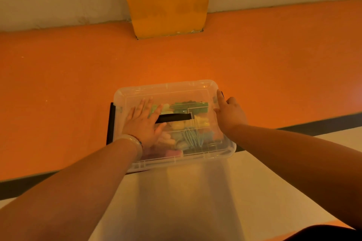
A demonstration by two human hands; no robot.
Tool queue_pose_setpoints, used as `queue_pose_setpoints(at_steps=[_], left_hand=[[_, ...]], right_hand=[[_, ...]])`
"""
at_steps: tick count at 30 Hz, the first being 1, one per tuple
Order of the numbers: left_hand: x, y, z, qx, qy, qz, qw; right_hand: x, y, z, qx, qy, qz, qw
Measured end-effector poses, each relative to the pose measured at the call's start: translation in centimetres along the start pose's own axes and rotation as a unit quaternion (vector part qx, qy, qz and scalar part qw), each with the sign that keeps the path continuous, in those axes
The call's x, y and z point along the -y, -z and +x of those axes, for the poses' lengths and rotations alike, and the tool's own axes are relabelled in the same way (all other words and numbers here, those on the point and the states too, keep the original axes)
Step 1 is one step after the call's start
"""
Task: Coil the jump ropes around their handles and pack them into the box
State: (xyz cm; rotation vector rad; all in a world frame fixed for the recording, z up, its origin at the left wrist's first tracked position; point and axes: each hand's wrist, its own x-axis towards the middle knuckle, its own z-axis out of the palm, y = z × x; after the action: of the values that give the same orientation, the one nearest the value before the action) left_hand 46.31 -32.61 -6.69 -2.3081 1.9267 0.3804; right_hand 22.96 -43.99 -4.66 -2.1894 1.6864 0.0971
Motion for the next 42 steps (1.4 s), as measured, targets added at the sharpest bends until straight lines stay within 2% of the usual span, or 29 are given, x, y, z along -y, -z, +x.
queue_pose_setpoints(at_steps=[7, 12, 18, 31, 42], left_hand=[[3.0, 0.1, -1.0, 0.002, 0.059, 0.010, 0.998], [3.0, -0.3, -1.1, 0.005, 0.084, -0.005, 0.996], [3.2, -0.2, -0.9, 0.009, 0.094, -0.017, 0.995], [9.9, -0.1, -2.1, 0.003, 0.149, -0.019, 0.989], [10.1, 0.1, -2.0, 0.004, 0.143, 0.006, 0.990]], right_hand=[[0.7, 0.1, -0.7, -0.008, 0.032, -0.068, 0.997], [0.7, -1.3, -2.2, 0.064, 0.050, -0.086, 0.993], [1.4, -1.8, -2.6, 0.079, 0.055, -0.148, 0.984], [8.2, -3.9, -1.0, 0.065, 0.107, -0.133, 0.983], [8.3, -4.2, -0.8, 0.045, 0.110, -0.162, 0.980]])
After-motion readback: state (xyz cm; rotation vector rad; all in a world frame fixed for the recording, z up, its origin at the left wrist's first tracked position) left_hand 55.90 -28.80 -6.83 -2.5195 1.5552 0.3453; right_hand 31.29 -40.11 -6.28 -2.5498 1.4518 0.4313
